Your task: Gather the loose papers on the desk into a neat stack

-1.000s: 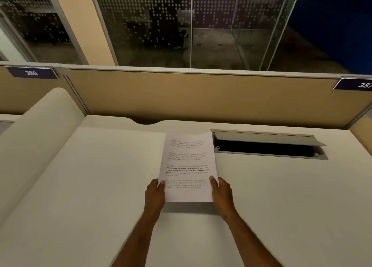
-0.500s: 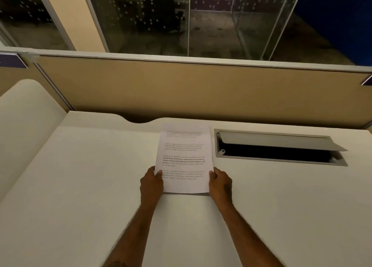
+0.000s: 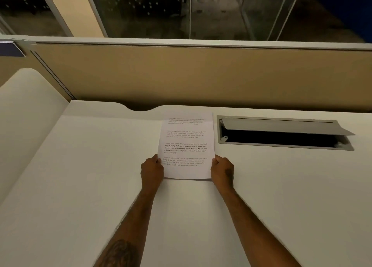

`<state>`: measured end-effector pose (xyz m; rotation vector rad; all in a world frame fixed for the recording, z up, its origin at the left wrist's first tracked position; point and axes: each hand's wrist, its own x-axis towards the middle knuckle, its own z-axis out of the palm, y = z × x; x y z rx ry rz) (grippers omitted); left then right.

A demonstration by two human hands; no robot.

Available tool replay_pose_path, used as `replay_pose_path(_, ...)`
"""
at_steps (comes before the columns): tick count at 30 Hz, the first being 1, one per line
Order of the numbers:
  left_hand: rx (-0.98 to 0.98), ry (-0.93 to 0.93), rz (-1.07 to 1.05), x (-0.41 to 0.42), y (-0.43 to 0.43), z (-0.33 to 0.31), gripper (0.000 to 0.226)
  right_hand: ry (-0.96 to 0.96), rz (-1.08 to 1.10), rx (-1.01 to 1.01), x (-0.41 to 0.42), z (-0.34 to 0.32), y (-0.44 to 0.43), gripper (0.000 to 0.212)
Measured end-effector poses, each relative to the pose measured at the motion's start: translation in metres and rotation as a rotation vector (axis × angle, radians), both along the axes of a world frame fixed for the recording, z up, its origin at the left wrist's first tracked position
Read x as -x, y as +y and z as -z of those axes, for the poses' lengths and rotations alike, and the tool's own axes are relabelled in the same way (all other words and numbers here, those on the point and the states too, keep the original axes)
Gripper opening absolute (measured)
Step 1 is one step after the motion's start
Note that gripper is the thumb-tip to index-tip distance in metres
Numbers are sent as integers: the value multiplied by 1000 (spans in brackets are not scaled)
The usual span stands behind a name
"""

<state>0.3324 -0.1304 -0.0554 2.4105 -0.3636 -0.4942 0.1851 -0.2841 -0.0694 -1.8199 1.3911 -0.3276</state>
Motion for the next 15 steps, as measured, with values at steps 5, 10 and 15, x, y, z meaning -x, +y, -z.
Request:
replay_pose_path(5, -9, -3, 0, -2, 0, 1, 29, -10, 15, 1, 0, -2, 0, 28)
replay_pose_path(10, -42, 20, -6, -2, -1, 1, 29, 15, 15, 4, 0, -1, 0, 30)
replay_pose_path(15, -60, -3, -35, 8, 14, -10, 39, 121, -20, 28, 8, -10, 4, 41)
